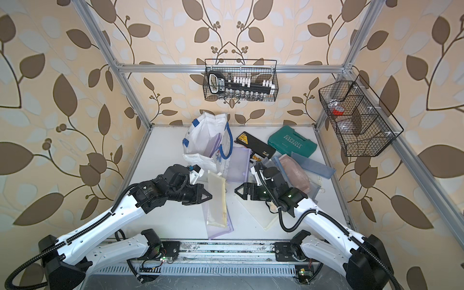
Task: Put the pencil pouch into the canvas bag
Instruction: Pick up the pencil pouch, then place the pencil pouch in the canvas bag.
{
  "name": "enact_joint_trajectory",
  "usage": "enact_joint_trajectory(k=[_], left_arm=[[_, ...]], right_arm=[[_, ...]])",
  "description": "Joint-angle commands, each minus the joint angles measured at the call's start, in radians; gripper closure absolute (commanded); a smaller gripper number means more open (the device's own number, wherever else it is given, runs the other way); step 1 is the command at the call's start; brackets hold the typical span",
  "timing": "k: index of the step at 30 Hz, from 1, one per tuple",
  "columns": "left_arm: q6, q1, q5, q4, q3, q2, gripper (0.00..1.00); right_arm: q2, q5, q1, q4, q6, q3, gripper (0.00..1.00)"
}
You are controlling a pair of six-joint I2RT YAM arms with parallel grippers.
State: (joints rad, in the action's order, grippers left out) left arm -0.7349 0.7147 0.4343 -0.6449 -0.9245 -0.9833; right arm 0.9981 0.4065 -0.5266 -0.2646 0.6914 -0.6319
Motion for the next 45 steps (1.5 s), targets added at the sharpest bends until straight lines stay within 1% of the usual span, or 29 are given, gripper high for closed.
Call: enact_joint_trajectory(k=[1,4,8,10,13,16,18,20,24,26,29,33,35,39,40,41,45], left_arm=[[0.106,0.018,0.067,-0.084,-0.105,-0.014,1.0],[0.156,0.031,0.056,-0.126,-0.21,-0.052,1.0],[0.233,0.031,-0.006,-0.206,-0.422,-0.134,1.0],[0.271,0.031,-0.065,-0.256,-0.543,-0.185,1.0],[0.326,0.031,-0.184,-0.316,-0.726,-0.266,1.0],[0.414,0.021,-0.309,-0.404,-0.926,-0.376,1.0],[0.467,-0.01,-0.37,-0.472,-1.067,-0.478,1.0],[0.492,-0.063,-0.407,-0.509,-1.187,-0.555,1.0],[0.493,-0.212,-0.429,-0.513,-1.314,-0.651,1.0],[0.513,-0.246,-0.445,-0.5,-1.347,-0.691,1.0],[0.549,-0.253,-0.48,-0.482,-1.354,-0.737,1.0],[0.616,-0.254,-0.579,-0.412,-1.241,-0.72,1.0],[0.647,-0.256,-0.609,-0.377,-1.183,-0.709,1.0],[0.671,-0.261,-0.629,-0.354,-1.132,-0.721,1.0],[0.672,-0.262,-0.625,-0.347,-1.131,-0.723,1.0],[0.672,-0.262,-0.618,-0.342,-1.092,-0.726,1.0],[0.664,-0.262,-0.582,-0.331,-1.055,-0.735,1.0]], right_arm=[[-0.001,0.04,0.058,-0.064,-0.016,-0.021,0.0],[0.034,0.031,0.082,-0.1,-0.033,-0.04,0.0],[0.067,0.029,0.088,-0.114,-0.036,-0.055,0.01],[0.068,0.025,0.088,-0.113,-0.036,-0.065,0.0],[0.071,0.023,0.088,-0.117,-0.037,-0.075,0.01],[0.074,0.029,0.089,-0.12,-0.039,-0.082,0.0],[0.072,0.029,0.088,-0.128,-0.039,-0.087,0.01],[0.069,0.025,0.089,-0.136,-0.042,-0.097,0.01],[0.061,0.021,0.087,-0.158,-0.051,-0.11,0.0],[0.056,0.024,0.087,-0.166,-0.05,-0.115,0.01],[0.051,0.026,0.087,-0.192,-0.051,-0.129,0.0],[0.053,0.02,0.087,-0.238,-0.066,-0.163,0.01],[0.055,0.012,0.087,-0.261,-0.076,-0.183,0.01],[0.042,0.001,0.087,-0.261,-0.069,-0.189,0.01],[0.036,0.001,0.086,-0.253,-0.061,-0.182,0.0],[0.031,0.003,0.086,-0.248,-0.053,-0.174,0.01],[0.009,-0.002,0.085,-0.231,-0.037,-0.144,0.01]])
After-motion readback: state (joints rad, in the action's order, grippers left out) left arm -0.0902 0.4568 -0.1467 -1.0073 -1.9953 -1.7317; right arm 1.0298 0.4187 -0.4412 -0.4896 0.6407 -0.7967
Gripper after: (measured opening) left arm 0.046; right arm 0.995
